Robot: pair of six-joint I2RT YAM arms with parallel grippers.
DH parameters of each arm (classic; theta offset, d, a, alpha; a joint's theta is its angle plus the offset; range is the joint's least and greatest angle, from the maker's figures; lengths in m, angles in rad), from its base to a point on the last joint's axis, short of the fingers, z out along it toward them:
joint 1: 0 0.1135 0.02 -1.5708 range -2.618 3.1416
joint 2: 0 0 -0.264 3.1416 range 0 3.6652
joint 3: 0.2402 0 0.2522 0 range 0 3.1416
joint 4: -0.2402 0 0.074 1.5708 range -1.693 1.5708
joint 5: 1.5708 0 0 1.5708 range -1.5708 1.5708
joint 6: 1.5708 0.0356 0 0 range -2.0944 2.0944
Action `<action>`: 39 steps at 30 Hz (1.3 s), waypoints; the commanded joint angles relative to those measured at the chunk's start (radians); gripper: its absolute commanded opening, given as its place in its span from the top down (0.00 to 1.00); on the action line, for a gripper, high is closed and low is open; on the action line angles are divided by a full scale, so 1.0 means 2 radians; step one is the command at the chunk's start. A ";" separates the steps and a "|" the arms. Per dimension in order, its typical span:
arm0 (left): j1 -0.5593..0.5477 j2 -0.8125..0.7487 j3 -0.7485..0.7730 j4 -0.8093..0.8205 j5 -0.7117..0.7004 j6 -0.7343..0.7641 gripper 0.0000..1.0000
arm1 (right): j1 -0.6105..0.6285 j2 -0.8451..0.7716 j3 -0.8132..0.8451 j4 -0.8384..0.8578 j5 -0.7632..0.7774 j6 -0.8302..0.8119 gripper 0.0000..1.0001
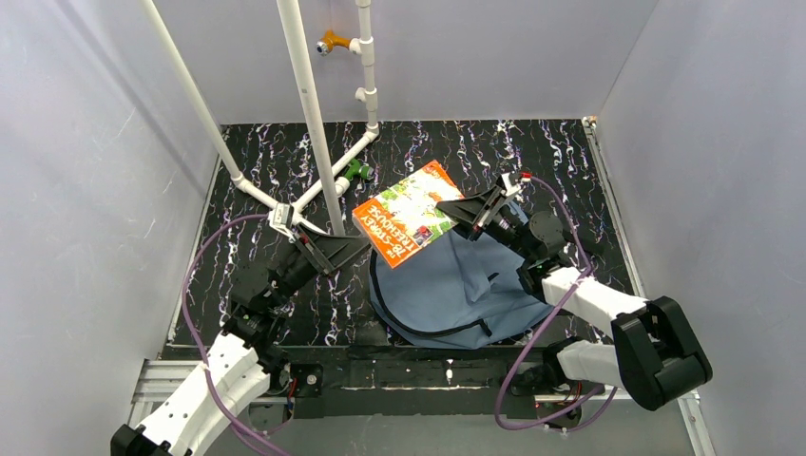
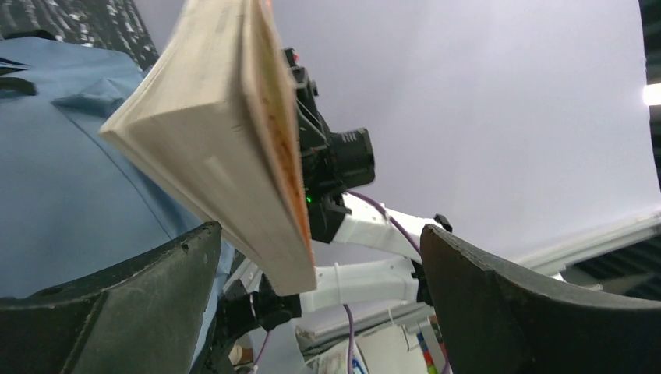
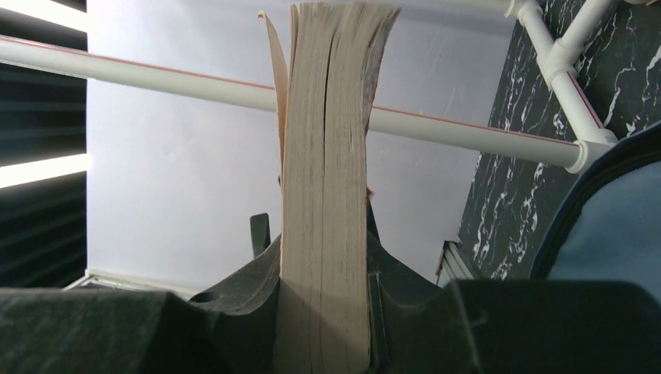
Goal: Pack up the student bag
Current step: Pick up the book from the center of the board.
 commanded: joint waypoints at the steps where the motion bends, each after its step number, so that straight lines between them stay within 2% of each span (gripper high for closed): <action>1: -0.001 0.013 0.016 0.010 -0.012 -0.005 0.02 | 0.036 0.009 0.033 0.079 0.053 0.015 0.99; 5: -0.001 0.019 0.012 0.005 -0.013 -0.013 0.02 | 0.044 0.015 0.032 0.118 0.073 0.023 0.99; 9: -0.001 0.017 -0.006 0.005 -0.021 -0.035 0.02 | 0.045 0.011 0.046 0.092 0.066 0.013 0.99; 19: -0.001 0.014 -0.013 0.004 -0.012 -0.029 0.01 | 0.051 0.005 0.039 0.113 0.073 0.020 0.99; 30: -0.001 -0.043 -0.066 -0.011 -0.034 -0.053 0.04 | 0.048 -0.014 0.065 0.084 0.068 -0.003 0.99; 33: -0.001 -0.044 -0.060 -0.010 -0.027 -0.064 0.02 | 0.048 -0.008 0.071 0.083 0.060 -0.003 0.99; 39: -0.001 -0.023 0.006 0.005 0.021 -0.035 0.02 | 0.050 -0.004 0.055 0.083 0.057 0.001 0.99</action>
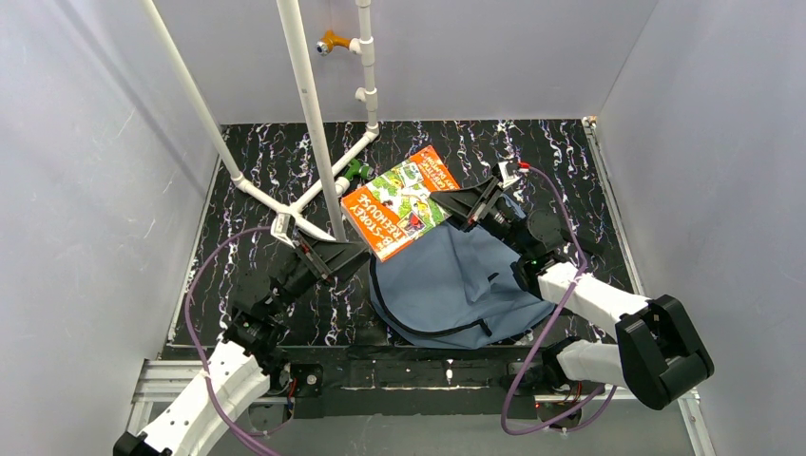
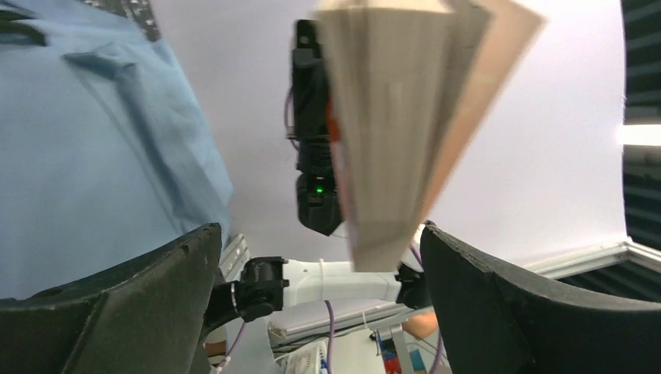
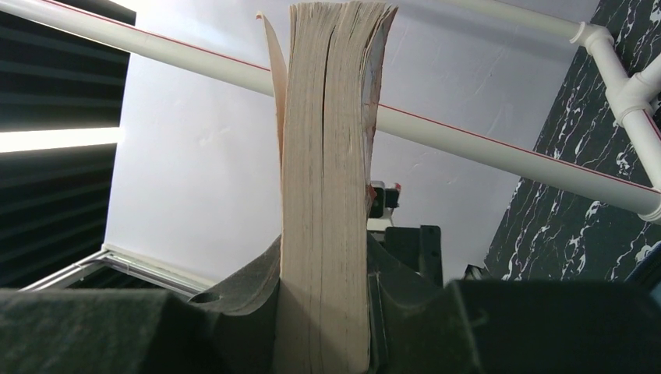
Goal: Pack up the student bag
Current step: Pick up the book from the center of the board.
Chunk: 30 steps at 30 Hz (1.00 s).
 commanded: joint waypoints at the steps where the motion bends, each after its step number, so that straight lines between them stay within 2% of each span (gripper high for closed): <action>1: -0.001 0.014 0.061 0.035 0.044 0.020 0.02 | 0.006 -0.009 0.014 0.053 0.006 0.009 0.99; 5: -0.002 0.028 0.067 0.075 0.046 0.015 0.02 | 0.017 -0.002 0.008 0.057 0.008 0.009 0.99; 12: -0.002 0.058 0.088 0.080 0.033 0.031 0.02 | 0.033 0.000 -0.003 0.052 0.011 -0.004 0.99; 14: -0.003 0.057 0.085 0.080 0.020 0.034 0.07 | 0.035 -0.008 -0.002 0.032 0.013 -0.022 0.99; 16: -0.003 0.052 0.075 0.080 0.000 0.031 0.16 | 0.038 -0.028 0.000 -0.013 0.024 -0.042 0.99; 19: -0.003 0.049 0.062 0.079 -0.023 0.029 0.42 | 0.050 -0.060 0.009 -0.095 0.061 -0.080 0.99; 22: -0.006 0.062 0.056 0.079 -0.028 0.020 0.53 | 0.066 -0.076 0.018 -0.153 0.089 -0.111 0.99; 23: -0.008 0.069 0.058 0.079 -0.026 0.020 0.55 | 0.071 -0.075 0.019 -0.158 0.094 -0.113 0.99; 25: -0.009 0.081 0.066 0.080 -0.015 0.028 0.65 | 0.076 -0.065 0.016 -0.150 0.092 -0.111 0.99; 29: -0.009 0.082 0.075 0.079 -0.003 0.064 0.93 | 0.079 -0.043 0.016 -0.134 0.068 -0.116 0.98; 30: -0.009 0.080 0.075 0.074 0.002 0.072 1.00 | 0.079 -0.042 0.018 -0.143 0.066 -0.131 0.91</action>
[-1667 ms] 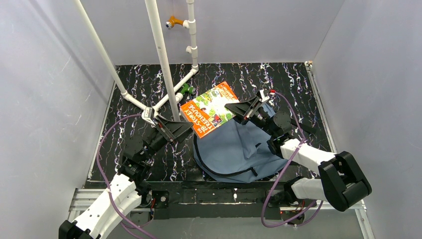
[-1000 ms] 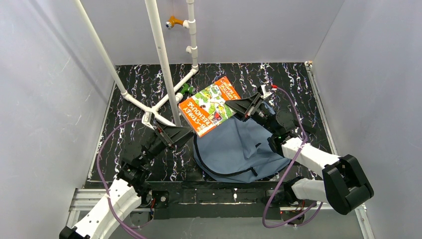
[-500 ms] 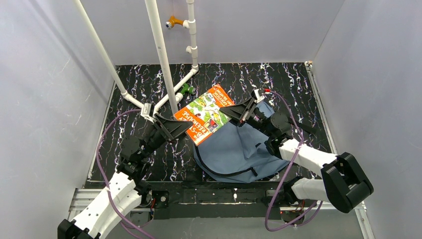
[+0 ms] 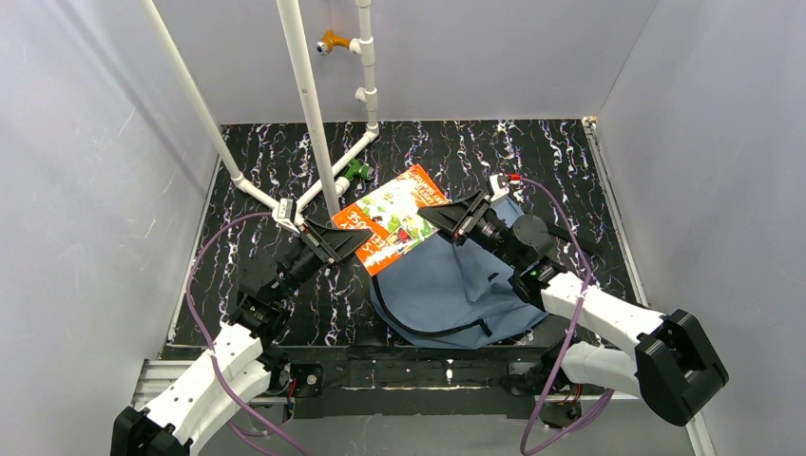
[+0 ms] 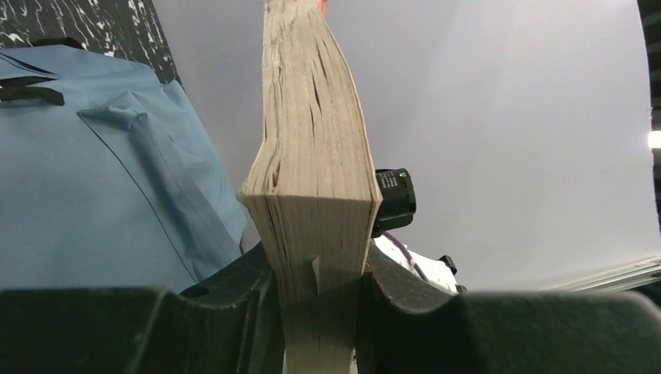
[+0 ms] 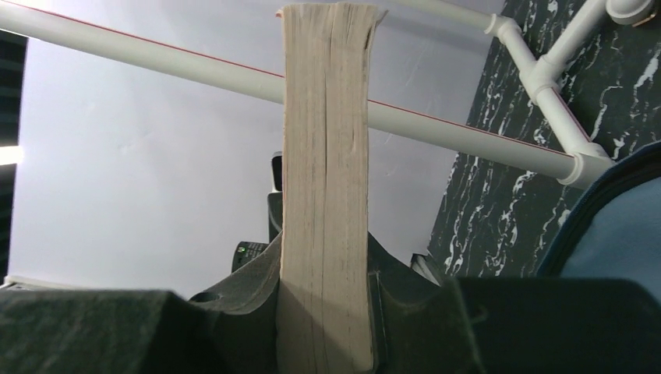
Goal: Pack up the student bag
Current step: Pick up the book from the center of the board, then place the book in the student bag.
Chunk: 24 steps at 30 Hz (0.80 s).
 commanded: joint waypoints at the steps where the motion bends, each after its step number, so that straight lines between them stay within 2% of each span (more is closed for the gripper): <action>1: -0.004 -0.013 0.025 0.011 0.020 0.047 1.00 | 0.010 0.010 0.026 -0.027 -0.015 -0.064 0.81; 6: -0.004 -0.064 0.043 -0.133 0.039 0.114 1.00 | -0.005 -0.031 0.045 -0.206 -0.022 -0.201 0.31; 8: -0.003 -0.101 0.072 -0.252 0.016 0.163 1.00 | -0.009 -0.051 0.065 -0.299 -0.003 -0.265 0.12; 9: -0.003 -0.117 0.096 -0.323 -0.008 0.213 1.00 | -0.010 -0.059 0.078 -0.353 0.016 -0.298 0.04; 12: -0.003 -0.135 0.188 -0.502 -0.062 0.306 1.00 | -0.012 -0.055 0.116 -0.478 0.074 -0.369 0.02; 14: -0.003 -0.130 0.237 -0.582 -0.070 0.341 1.00 | -0.012 -0.042 0.138 -0.529 0.096 -0.404 0.02; 17: -0.003 -0.116 0.301 -0.668 -0.069 0.375 1.00 | -0.012 -0.034 0.148 -0.545 0.100 -0.434 0.02; 20: -0.003 -0.110 0.358 -0.740 -0.103 0.402 1.00 | -0.002 -0.022 0.162 -0.554 0.119 -0.460 0.02; 21: -0.003 -0.112 0.375 -0.755 -0.123 0.410 1.00 | 0.014 -0.014 0.174 -0.563 0.140 -0.478 0.02; 24: -0.003 -0.123 0.408 -0.782 -0.185 0.426 1.00 | 0.117 0.018 0.221 -0.594 0.226 -0.526 0.02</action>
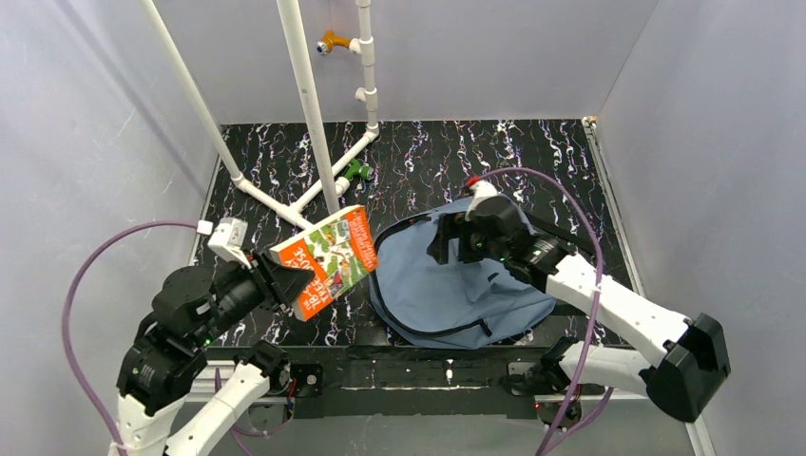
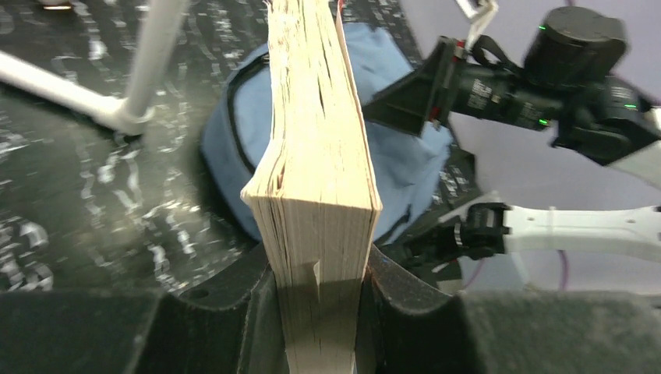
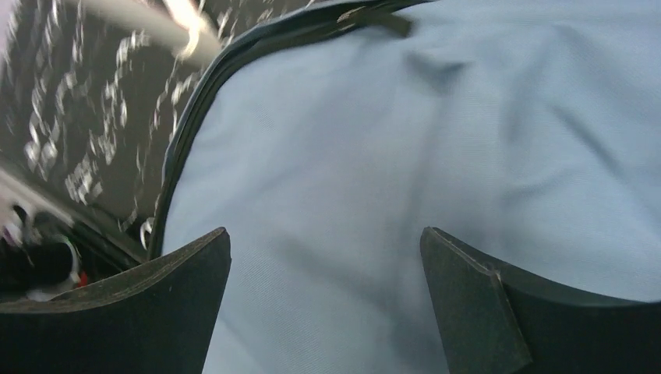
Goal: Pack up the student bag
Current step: Place the book in the student bag.
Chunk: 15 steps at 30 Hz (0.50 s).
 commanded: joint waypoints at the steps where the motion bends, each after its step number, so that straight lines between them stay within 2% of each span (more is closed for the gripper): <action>1: 0.000 -0.013 0.054 -0.079 -0.108 0.053 1.00 | 0.134 0.040 0.088 -0.051 0.126 -0.099 0.02; 5: 0.000 -0.029 0.063 -0.101 -0.167 0.045 1.00 | 0.270 0.102 0.141 -0.084 0.242 -0.133 0.02; 8: 0.000 -0.040 0.051 -0.109 -0.186 0.036 1.00 | 0.348 0.166 0.188 -0.128 0.319 -0.145 0.02; 12: 0.000 -0.048 0.033 -0.110 -0.192 0.023 1.00 | 0.422 0.252 0.246 -0.191 0.395 -0.146 0.02; 15: 0.000 -0.043 0.028 -0.109 -0.188 0.019 1.00 | 0.451 0.321 0.282 -0.250 0.458 -0.131 0.02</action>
